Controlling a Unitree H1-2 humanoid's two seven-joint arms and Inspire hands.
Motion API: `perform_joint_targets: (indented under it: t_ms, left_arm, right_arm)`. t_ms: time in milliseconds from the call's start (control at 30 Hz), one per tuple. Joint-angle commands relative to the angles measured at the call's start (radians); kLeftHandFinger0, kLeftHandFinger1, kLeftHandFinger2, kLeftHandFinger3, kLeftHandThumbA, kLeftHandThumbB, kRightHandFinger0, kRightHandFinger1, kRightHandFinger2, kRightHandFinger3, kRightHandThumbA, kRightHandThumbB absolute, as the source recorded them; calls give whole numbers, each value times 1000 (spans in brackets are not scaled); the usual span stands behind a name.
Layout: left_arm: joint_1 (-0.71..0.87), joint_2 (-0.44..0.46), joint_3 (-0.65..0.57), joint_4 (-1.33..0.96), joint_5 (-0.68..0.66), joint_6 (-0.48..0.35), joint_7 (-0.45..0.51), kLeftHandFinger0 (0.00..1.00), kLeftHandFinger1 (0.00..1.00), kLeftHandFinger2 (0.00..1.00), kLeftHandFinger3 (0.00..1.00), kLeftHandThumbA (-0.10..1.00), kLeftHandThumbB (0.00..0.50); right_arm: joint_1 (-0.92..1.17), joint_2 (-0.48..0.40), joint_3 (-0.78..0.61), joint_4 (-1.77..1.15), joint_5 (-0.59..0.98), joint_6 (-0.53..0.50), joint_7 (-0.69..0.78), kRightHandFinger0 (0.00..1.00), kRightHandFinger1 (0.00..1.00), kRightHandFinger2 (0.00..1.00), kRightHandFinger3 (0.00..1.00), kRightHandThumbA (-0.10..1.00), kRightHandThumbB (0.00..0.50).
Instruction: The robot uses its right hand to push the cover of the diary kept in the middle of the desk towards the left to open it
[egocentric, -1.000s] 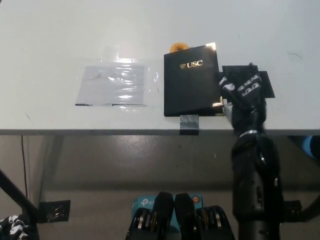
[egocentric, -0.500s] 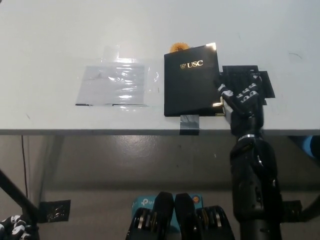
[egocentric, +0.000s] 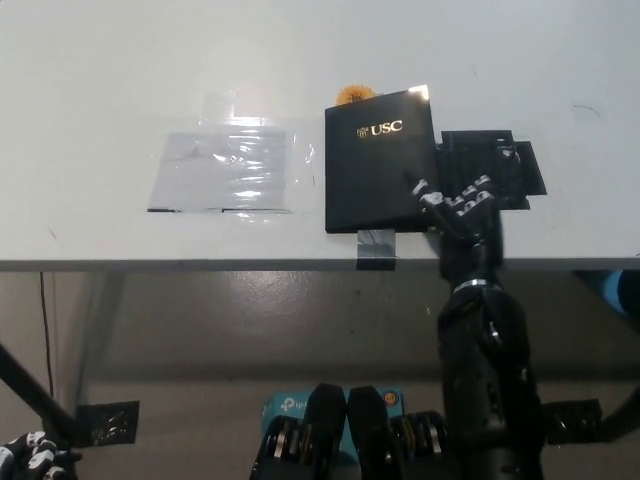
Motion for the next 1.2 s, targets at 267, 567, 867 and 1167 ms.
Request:
perform_joint_targets:
  t_ms: [267,567,867,1167]
  left_arm:
    - [-5,12,-4,-6,-12,-33,-21,456,526,306,384,453,500]
    - [13,3,-13,-22,6,-26,-7,455,540,325,384,452,500]
    - [3,17,-25,-26,12,-20,-7,487,557,325,393,483,500]
    - [4,20,-29,-20,10,-21,-7,492,559,308,367,458,500]
  right_arm:
    - [-5,66,6,42,43,-84,6,994,1000,1000,1000,1000,191]
    - [-13,106,33,70,46,-102,9,995,1000,1000,1000,1000,195]
    - [-137,110,166,98,40,-124,-38,899,936,928,1000,1000,211]
    - [-204,106,196,118,11,-133,2,955,970,940,1000,1000,219]
